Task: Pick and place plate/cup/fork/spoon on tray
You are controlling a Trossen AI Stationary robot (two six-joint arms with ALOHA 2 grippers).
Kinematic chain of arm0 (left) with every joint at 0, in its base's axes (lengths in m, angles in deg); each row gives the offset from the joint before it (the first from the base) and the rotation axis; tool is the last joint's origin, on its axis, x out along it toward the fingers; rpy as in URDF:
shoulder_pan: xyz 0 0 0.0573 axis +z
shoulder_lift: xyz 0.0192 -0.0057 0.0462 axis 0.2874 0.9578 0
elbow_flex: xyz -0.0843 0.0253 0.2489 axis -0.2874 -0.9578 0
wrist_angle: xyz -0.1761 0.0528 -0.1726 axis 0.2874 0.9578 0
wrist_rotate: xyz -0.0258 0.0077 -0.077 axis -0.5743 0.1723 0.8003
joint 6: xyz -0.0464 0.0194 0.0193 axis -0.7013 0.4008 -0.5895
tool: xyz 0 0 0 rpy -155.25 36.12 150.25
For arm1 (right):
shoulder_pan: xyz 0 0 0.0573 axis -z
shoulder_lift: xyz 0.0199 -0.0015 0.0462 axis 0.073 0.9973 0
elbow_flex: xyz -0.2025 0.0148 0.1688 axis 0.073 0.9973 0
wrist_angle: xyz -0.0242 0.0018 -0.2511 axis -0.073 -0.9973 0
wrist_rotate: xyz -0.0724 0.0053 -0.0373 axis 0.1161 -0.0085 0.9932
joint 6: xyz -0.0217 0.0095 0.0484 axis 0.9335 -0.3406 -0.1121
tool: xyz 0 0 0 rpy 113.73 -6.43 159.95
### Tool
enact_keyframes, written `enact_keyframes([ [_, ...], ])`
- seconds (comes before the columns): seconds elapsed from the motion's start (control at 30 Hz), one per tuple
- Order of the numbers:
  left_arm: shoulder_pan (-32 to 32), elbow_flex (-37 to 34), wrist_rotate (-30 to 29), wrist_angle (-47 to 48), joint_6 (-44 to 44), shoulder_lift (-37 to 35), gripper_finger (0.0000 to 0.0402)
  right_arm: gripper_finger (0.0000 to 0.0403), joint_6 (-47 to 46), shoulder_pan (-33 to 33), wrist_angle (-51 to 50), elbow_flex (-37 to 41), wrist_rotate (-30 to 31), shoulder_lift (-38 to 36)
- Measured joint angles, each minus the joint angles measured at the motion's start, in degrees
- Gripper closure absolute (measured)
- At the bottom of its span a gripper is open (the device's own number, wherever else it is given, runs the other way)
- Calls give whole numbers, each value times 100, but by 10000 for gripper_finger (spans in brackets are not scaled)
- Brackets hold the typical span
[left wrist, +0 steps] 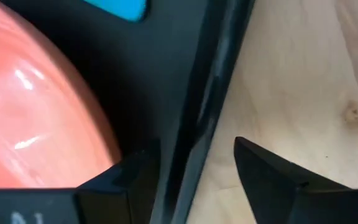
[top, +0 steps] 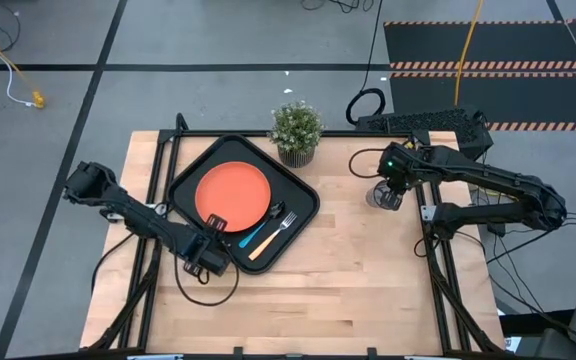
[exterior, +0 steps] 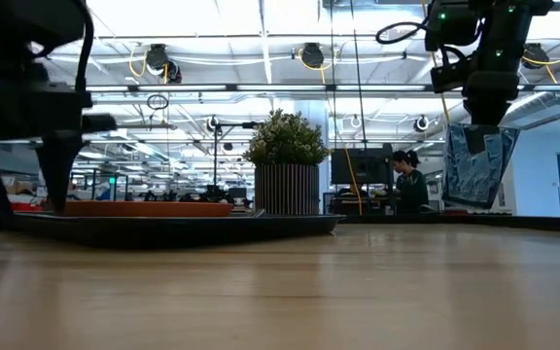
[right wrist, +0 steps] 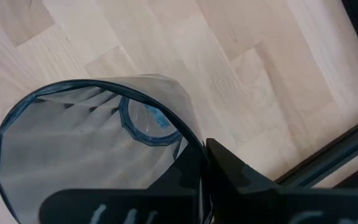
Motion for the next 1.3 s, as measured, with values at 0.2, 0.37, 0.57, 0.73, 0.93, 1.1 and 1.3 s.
enact_keyframes([
  [0.2,-120,-404,199,-530,-89,-15,205,403,-20,0,32,0,-149,0],
  [0.37,-154,-523,244,-771,-117,-23,262,403,-6,0,30,0,-147,-2],
  [0.57,-149,-525,190,-1002,-71,-14,341,403,-3,0,30,0,-142,0],
  [0.73,-132,-516,30,-1633,-49,12,357,403,-3,0,42,0,-144,0],
  [0.93,-80,-513,193,-2448,-70,13,333,403,-2,0,72,0,-147,-2],
  [1.1,16,-513,162,-2749,-109,12,346,403,0,0,71,0,-149,-2],
  [1.3,38,-511,111,-3455,9,59,356,403,0,0,72,0,-149,-2],
])
